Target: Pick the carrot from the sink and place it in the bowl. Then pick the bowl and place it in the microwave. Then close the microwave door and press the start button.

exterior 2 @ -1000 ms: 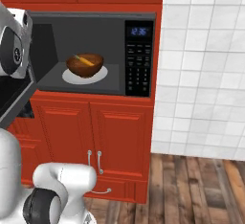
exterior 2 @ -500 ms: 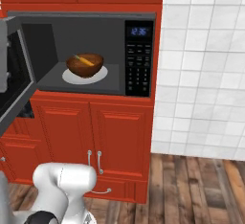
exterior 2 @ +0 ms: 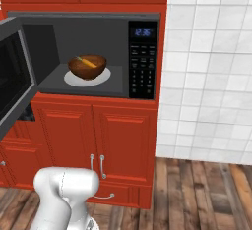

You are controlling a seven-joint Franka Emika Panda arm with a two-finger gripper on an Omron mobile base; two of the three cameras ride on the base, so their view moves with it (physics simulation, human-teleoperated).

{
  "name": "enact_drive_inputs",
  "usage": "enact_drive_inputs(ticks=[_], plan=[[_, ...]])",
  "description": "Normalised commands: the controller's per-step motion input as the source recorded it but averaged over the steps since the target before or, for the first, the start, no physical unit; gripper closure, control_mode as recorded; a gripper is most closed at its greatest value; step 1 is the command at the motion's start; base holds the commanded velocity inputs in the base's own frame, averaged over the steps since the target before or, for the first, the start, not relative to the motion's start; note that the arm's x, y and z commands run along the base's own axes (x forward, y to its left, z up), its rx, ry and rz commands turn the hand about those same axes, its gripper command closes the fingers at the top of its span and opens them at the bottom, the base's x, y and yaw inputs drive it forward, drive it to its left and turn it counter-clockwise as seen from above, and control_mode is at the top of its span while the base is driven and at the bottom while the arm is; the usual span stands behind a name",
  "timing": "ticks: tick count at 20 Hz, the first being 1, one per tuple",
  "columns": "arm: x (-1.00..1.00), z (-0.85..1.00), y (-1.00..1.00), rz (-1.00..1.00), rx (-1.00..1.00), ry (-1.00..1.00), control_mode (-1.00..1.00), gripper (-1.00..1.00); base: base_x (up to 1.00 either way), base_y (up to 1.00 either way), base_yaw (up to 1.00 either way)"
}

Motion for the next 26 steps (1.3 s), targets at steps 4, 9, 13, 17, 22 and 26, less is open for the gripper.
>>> enact_drive_inputs(ticks=[4, 9, 13, 17, 22, 26], plan=[[-0.74, 0.00, 0.22, 0.00, 0.00, 0.00, -1.00, -1.00, 0.00, 0.00, 0.00], [-0.65, 0.00, 0.37, 0.00, 0.00, -0.02, -1.00, -1.00, 0.00, 0.00, 0.00], [-0.63, -0.07, 0.53, 0.00, 0.00, -0.08, -1.00, -1.00, 0.00, 0.00, 0.00], [-0.32, -0.07, 0.59, 0.00, 0.00, -0.06, -1.00, -1.00, 0.00, 0.00, 0.00], [0.00, -0.21, 0.77, 0.00, -0.04, 0.00, -1.00, -1.00, 0.00, 0.00, 0.00], [0.28, -0.44, 0.87, 0.00, -0.09, 0.00, -1.00, -1.00, 0.00, 0.00, 0.00]])
